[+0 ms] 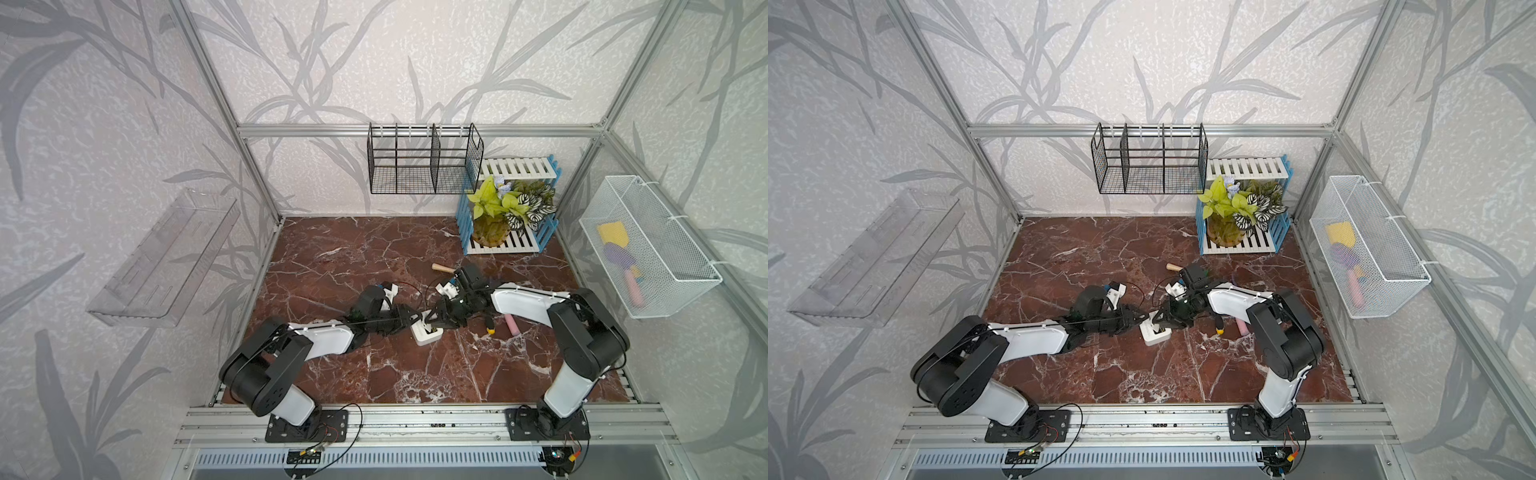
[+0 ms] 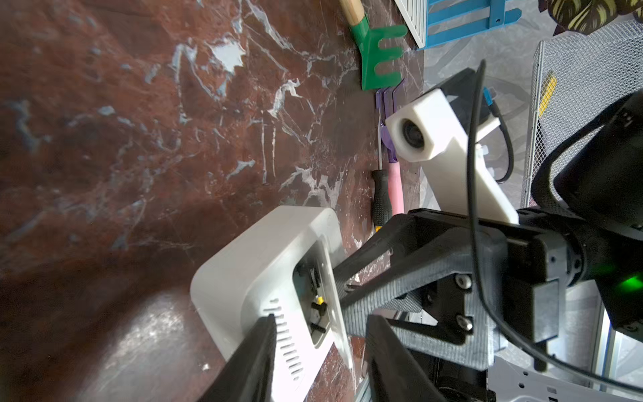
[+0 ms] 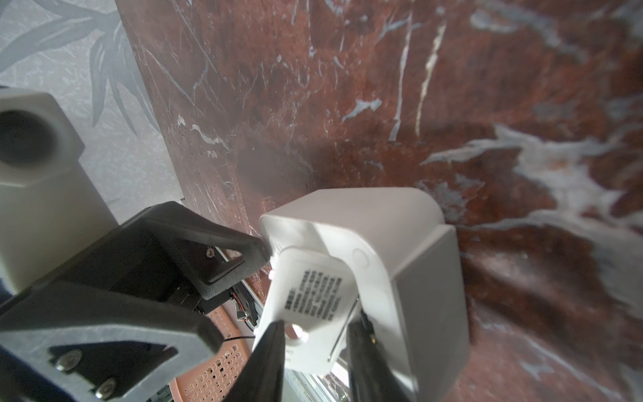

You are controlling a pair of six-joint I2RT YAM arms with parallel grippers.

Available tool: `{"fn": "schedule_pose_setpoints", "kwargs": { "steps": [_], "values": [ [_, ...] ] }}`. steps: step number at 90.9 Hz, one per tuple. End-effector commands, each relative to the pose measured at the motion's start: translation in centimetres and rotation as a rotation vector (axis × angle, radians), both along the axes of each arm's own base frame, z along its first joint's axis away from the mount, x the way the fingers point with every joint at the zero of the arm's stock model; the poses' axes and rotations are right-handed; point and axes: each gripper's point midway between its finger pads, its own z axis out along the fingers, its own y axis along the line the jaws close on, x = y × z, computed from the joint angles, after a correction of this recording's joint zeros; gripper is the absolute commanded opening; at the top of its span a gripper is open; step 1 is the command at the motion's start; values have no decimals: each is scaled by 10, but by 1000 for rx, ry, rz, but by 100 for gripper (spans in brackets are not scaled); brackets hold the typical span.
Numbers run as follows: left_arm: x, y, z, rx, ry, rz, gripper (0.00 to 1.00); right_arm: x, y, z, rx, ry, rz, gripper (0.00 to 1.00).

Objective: Remove the battery from the alarm
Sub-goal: Remove the cover from the alarm.

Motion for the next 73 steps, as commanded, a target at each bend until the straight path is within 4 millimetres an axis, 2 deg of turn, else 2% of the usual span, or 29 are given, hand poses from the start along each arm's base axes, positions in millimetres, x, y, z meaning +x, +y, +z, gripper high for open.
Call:
{"fn": "schedule_pose_setpoints", "kwargs": {
  "steps": [1, 19, 41, 50, 61, 73],
  "values": [
    [0, -12, 6, -29, -10, -54, 45, 0, 1, -7, -14, 12, -5, 34],
    [-4, -20, 0, -34, 29, -92, 35, 1, 2, -7, -13, 13, -11, 33],
    [-6, -21, -6, -28, 52, -103, 12, 3, 3, -6, -7, 9, -23, 32],
    [-7, -20, -7, -24, 54, -105, 5, 5, 2, -1, -8, -10, -32, 33],
    [-4, -16, -2, -25, 39, -100, 1, 9, 0, 11, -3, -54, -42, 33],
    [2, -13, 15, -44, -14, -100, 0, 16, -9, 45, 25, -154, -70, 35]
  ]
}}
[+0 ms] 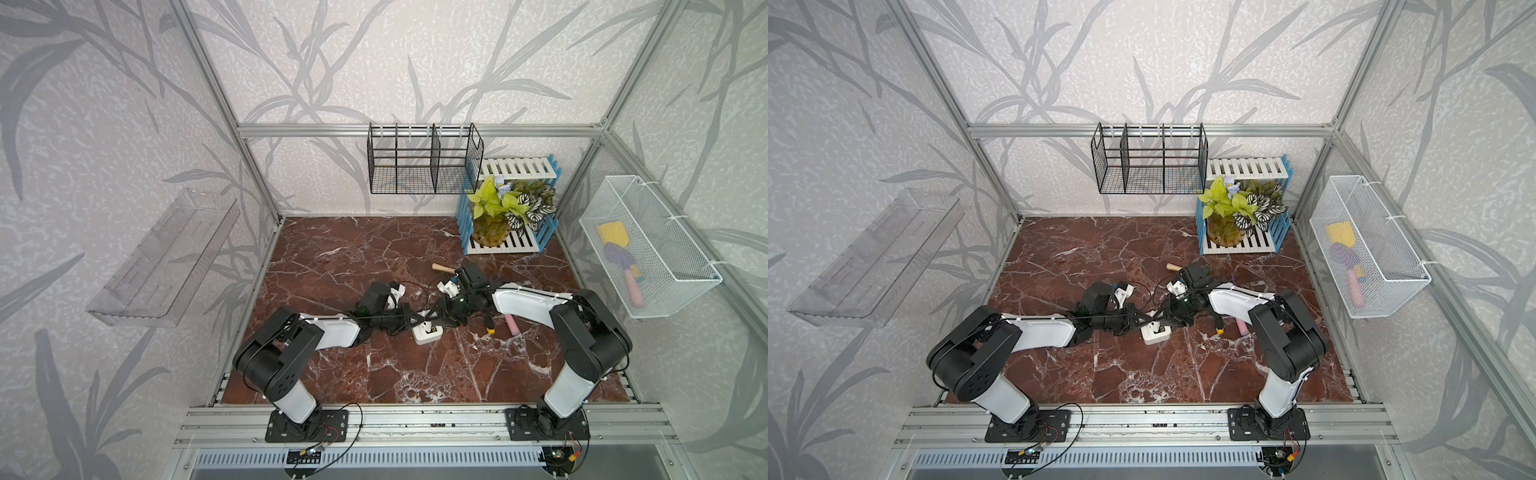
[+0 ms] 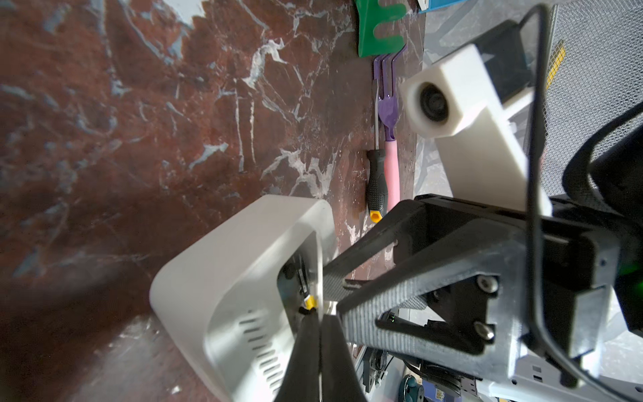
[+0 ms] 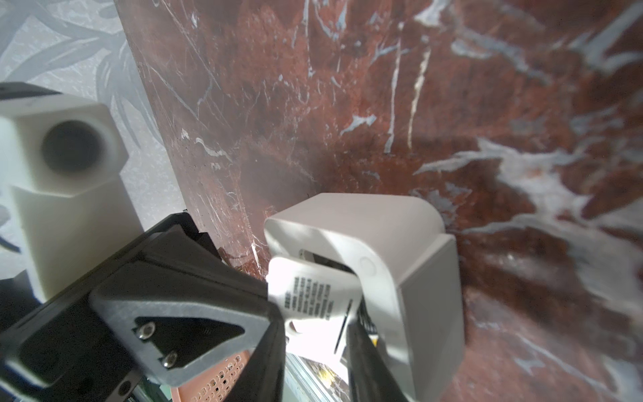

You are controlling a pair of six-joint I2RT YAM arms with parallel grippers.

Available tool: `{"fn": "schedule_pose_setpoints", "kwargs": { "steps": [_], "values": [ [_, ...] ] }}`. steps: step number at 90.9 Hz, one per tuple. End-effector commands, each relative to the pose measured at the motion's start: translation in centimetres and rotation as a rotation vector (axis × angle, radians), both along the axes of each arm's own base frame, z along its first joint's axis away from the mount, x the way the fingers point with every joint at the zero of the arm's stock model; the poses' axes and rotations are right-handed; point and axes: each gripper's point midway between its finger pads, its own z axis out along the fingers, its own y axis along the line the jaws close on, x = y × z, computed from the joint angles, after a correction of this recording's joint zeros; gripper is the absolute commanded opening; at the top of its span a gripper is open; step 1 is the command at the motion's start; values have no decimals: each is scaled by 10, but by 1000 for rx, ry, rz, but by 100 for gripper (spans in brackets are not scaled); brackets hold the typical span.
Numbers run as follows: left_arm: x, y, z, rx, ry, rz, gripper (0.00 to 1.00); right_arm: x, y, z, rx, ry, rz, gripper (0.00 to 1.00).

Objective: Remove the battery from the alarm
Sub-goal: Remove the cover from the alarm.

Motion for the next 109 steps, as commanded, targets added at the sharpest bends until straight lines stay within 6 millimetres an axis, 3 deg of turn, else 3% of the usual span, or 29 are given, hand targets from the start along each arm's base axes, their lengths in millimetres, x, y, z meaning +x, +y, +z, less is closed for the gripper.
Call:
{"fn": "schedule_pose_setpoints", "kwargs": {
  "steps": [1, 12, 24, 36, 46, 60, 76, 83, 92, 102, 109],
  "values": [
    [5, 0, 22, -25, -68, -23, 0, 10, -7, 38, 31, -131, -29, 36],
    [4, -5, 39, -67, -112, -58, 0, 13, -35, 70, 34, -251, -106, 38],
    [-5, -34, 46, -112, -125, -134, 0, 17, -98, 94, -53, -418, -316, 40],
    [-10, -87, 41, -122, -121, -229, 0, 9, -171, 89, -214, -490, -607, 46],
    [-7, -118, 14, -23, -77, -279, 0, -6, -201, 71, -268, -416, -698, 47],
    [-8, -128, -15, 117, -39, -302, 6, -13, -216, 54, -254, -329, -727, 47],
    [-9, -126, -19, 181, -30, -310, 31, -12, -216, 32, -257, -246, -631, 48],
    [-4, -117, -9, 207, -67, -290, 37, -9, -207, 24, -252, -230, -530, 47],
    [11, -96, 20, 210, -156, -210, 37, -5, -198, 11, -317, -186, -421, 47],
    [32, -56, 52, 242, -300, -81, 39, -3, -195, -12, -428, -94, -306, 48],
    [43, -28, 77, 266, -431, 9, 46, 2, -192, -22, -523, -77, -223, 49]
  ]
}}
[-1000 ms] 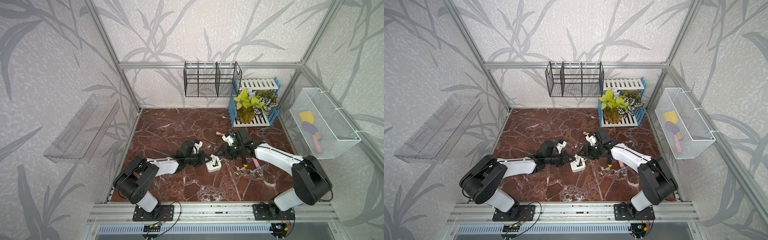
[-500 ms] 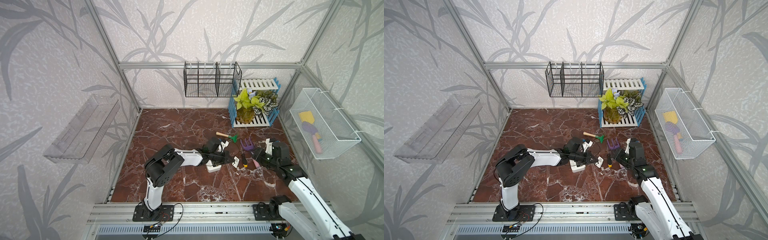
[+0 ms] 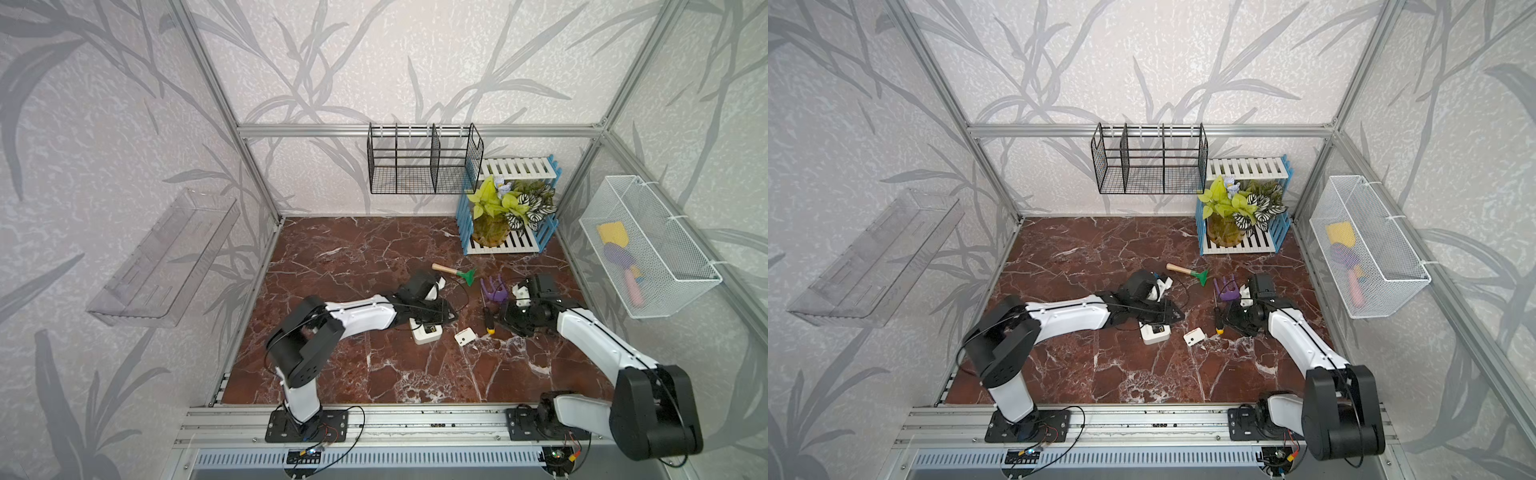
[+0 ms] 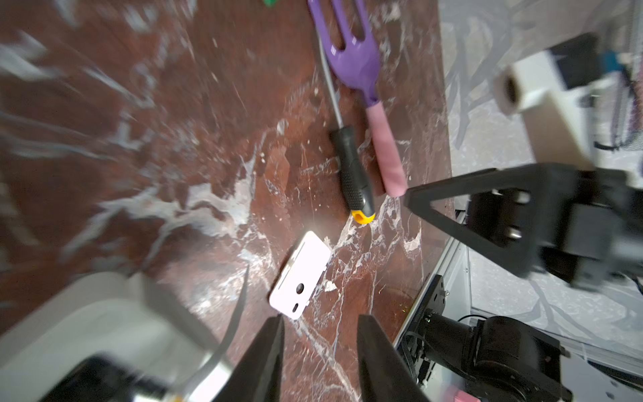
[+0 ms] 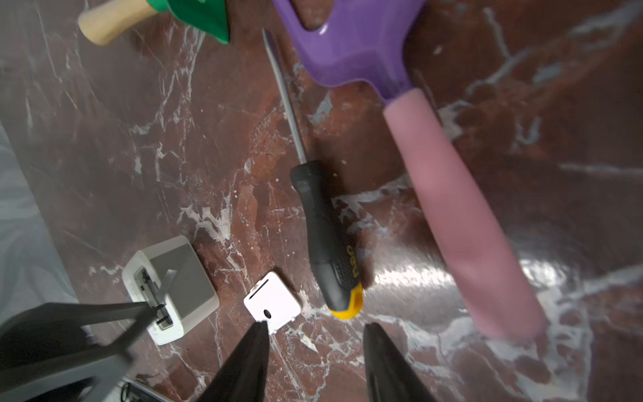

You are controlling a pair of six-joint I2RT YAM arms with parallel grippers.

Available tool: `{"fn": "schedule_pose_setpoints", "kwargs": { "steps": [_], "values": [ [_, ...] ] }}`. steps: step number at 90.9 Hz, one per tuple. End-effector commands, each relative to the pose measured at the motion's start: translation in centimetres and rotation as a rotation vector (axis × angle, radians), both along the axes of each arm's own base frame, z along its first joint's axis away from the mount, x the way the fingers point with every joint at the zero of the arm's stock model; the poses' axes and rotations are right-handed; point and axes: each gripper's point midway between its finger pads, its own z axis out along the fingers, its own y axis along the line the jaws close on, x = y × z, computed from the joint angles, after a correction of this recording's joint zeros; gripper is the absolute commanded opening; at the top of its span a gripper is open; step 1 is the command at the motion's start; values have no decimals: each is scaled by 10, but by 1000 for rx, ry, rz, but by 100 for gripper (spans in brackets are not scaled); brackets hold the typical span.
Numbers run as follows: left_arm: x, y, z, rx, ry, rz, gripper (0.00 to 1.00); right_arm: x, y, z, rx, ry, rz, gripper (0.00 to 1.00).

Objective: Remove the battery from the alarm
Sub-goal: Pick up the screwdriver from the center of the board.

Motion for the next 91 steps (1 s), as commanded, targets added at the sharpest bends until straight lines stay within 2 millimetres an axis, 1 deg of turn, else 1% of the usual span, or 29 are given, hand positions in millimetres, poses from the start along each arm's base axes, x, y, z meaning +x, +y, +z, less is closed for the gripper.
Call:
{"fn": "schedule_pose_setpoints", "kwargs": {
  "steps": [1, 4, 8, 12, 15, 21, 25, 29, 33, 41, 45, 49, 51, 53, 57, 63, 66, 69, 71, 75, 76, 82, 86, 91],
  "values": [
    [29, 43, 37, 42, -251, 132, 47, 0, 1, -15, -156, 72, 154, 49],
    [32, 52, 45, 57, -314, 155, 52, 1, 3, -19, -193, 94, 184, 49],
    [34, 66, 60, 65, -395, 189, 58, 3, 1, -24, -249, 124, 206, 49],
    [37, 80, 71, 80, -453, 241, 67, 2, -4, -30, -311, 164, 219, 49],
    [38, 92, 73, 90, -474, 281, 70, 2, -8, -32, -351, 182, 226, 49],
    [37, 114, 78, 74, -500, 361, 72, 4, -11, -34, -401, 192, 243, 49],
    [37, 124, 86, 37, -517, 402, 72, 5, -11, -36, -418, 200, 256, 49],
    [35, 133, 85, 16, -516, 429, 72, 5, -11, -38, -423, 209, 268, 48],
    [33, 138, 84, 2, -516, 445, 72, 5, -9, -42, -424, 222, 283, 46],
    [30, 143, 84, -22, -508, 458, 72, 6, -3, -40, -446, 206, 318, 37],
    [28, 142, 85, -45, -499, 447, 73, 6, 0, -39, -453, 197, 334, 32],
    [27, 140, 87, -73, -489, 436, 76, 7, 3, -36, -445, 177, 342, 27],
    [26, 138, 87, -92, -482, 424, 77, 8, 4, -33, -440, 161, 342, 23],
    [26, 137, 89, -110, -477, 413, 78, 8, 5, -30, -433, 146, 345, 20],
    [25, 134, 93, -143, -466, 389, 78, 11, 8, -20, -415, 91, 351, 15],
    [23, 130, 103, -202, -457, 350, 79, 15, 19, 3, -359, -34, 378, 11],
    [19, 126, 109, -239, -459, 313, 79, 17, 27, 22, -316, -132, 401, 9],
    [16, 123, 118, -284, -469, 283, 79, 15, 36, 35, -278, -214, 438, 7],
    [14, 121, 125, -315, -477, 266, 79, 17, 44, 50, -249, -305, 461, 6],
    [9, 118, 135, -372, -483, 238, 83, 10, 59, 69, -198, -439, 533, 0],
    [8, 117, 137, -387, -486, 230, 84, 11, 64, 76, -183, -488, 553, 0],
    [2, 110, 152, -478, -486, 189, 84, 3, 84, 101, -116, -692, 644, 0],
    [0, 105, 162, -530, -488, 160, 84, -2, 92, 113, -101, -779, 681, 0],
    [-2, 95, 170, -570, -478, 105, 84, -6, 98, 124, -87, -831, 709, 0]
  ]
}}
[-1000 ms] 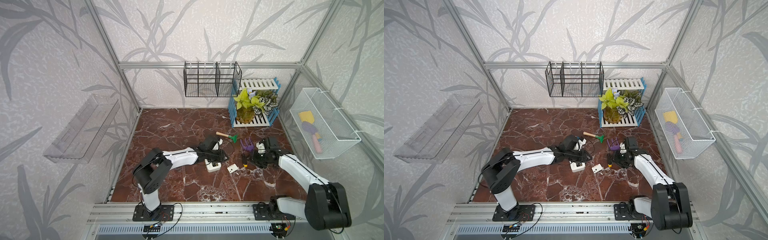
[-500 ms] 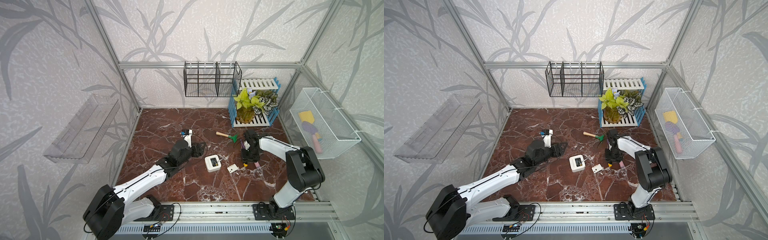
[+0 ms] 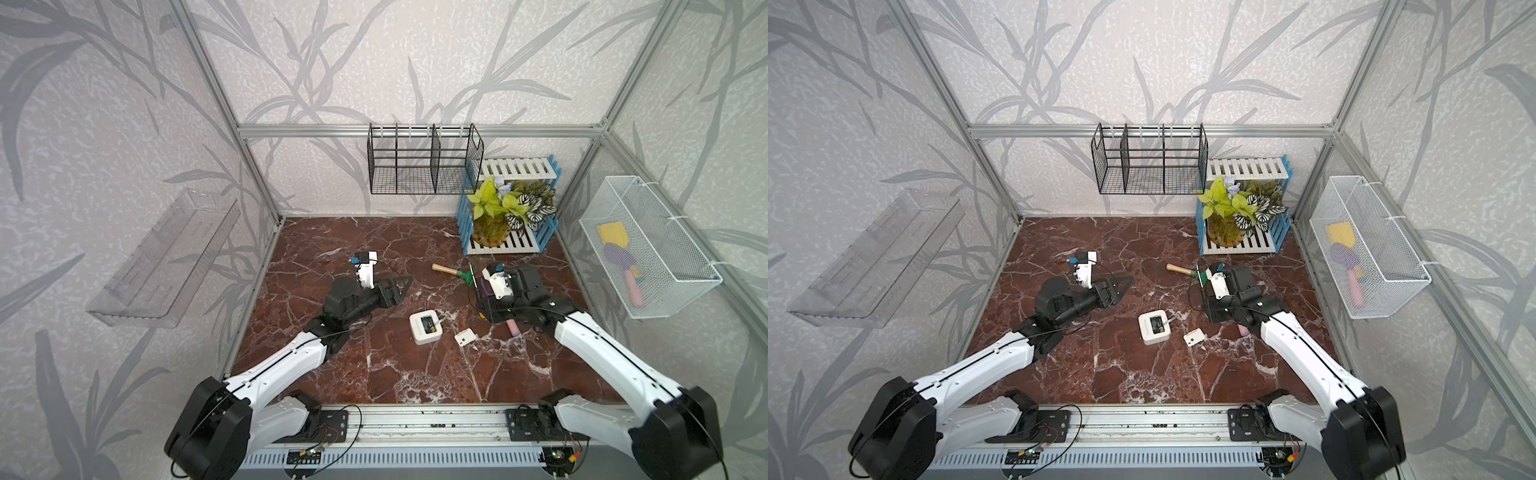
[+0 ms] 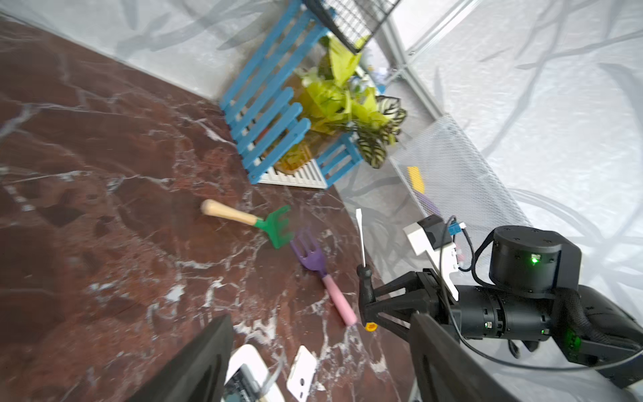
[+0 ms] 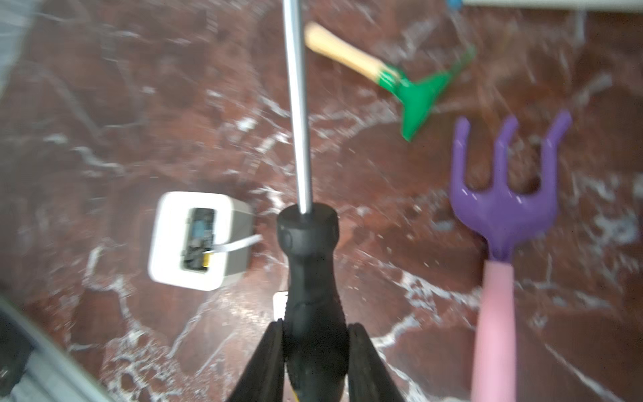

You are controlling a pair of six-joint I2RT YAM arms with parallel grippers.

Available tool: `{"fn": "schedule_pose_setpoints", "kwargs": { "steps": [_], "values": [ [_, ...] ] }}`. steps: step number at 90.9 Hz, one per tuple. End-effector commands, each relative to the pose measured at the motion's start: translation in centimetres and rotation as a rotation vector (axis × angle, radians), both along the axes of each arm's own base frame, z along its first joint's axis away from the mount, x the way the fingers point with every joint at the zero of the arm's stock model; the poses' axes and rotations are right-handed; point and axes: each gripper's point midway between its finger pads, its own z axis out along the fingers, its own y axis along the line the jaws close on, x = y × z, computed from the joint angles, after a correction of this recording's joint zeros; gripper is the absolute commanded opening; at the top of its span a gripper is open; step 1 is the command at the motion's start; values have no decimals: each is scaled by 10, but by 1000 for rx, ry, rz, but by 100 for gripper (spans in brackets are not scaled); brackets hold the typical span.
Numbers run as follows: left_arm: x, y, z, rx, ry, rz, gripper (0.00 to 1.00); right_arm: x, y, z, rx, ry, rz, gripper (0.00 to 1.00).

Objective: Remove the battery from the alarm
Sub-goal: Pick up the screwdriver from the center of the board.

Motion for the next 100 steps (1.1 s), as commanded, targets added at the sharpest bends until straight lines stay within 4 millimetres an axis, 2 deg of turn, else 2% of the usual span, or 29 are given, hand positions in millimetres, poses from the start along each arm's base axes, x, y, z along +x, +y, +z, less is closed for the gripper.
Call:
{"fn": "schedule_pose_setpoints", "kwargs": {
  "steps": [1, 12, 29, 42, 46, 50, 54, 58, 63, 69, 76, 83, 91, 94, 100],
  "values": [
    [-18, -24, 38, -141, -72, -193, 84, -4, 31, 28, 75, -194, 204, 0],
    [-16, -52, 46, -128, -75, -279, 84, -10, 44, 40, 95, -206, 265, 0],
    [-5, -84, 40, -98, -65, -304, 83, -15, 58, 48, 94, -222, 319, 0],
    [6, -105, 28, -61, -39, -307, 73, -20, 66, 53, 103, -236, 345, 0],
    [8, -109, 24, -54, -31, -309, 67, -21, 67, 55, 106, -238, 346, 0],
    [10, -112, 23, -53, -27, -316, 57, -22, 68, 56, 110, -240, 351, 0],
    [10, -115, 23, -58, -22, -332, 42, -22, 68, 57, 110, -240, 350, 0],
    [10, -118, 24, -64, -18, -348, 23, -22, 68, 58, 111, -240, 349, 0],
    [8, -120, 27, -75, -14, -362, 10, -21, 68, 61, 114, -242, 341, 1],
    [6, -118, 35, -99, -20, -362, 4, -19, 66, 65, 120, -244, 314, 12],
    [4, -113, 54, -140, -56, -350, 0, -16, 58, 74, 140, -244, 232, 32],
    [2, -105, 71, -177, -93, -333, 0, -15, 49, 87, 217, -229, 123, 59],
    [2, -90, 101, -252, -144, -297, 0, -22, 42, 114, 455, -211, 14, 89],
    [3, -83, 115, -292, -172, -281, 0, -21, 40, 131, 590, -213, -35, 98],
    [3, -68, 144, -387, -214, -247, 0, -19, 33, 163, 878, -199, -104, 99]
  ]
}}
